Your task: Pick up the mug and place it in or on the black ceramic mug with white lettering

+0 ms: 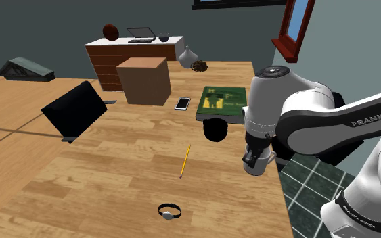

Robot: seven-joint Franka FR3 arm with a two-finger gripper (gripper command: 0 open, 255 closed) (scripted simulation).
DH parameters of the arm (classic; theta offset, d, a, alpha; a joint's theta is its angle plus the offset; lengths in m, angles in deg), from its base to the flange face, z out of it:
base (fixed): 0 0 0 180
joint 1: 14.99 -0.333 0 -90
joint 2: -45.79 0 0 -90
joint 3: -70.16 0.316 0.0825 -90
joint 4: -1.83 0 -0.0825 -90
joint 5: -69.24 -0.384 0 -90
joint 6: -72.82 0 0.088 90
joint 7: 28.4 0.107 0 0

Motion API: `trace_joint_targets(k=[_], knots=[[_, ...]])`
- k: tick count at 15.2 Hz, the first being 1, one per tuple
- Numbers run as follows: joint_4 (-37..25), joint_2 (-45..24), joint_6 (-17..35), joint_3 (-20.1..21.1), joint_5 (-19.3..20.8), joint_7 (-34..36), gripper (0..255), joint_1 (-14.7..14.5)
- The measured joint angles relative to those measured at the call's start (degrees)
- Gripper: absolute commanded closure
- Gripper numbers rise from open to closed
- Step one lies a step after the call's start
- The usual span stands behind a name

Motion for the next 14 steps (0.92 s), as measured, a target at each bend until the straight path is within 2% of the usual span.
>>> trace_joint_targets(k=[14], knots=[[-7.0, 6.4, -13.3, -2.8, 1.1, -0.9, 255, -0.1]])
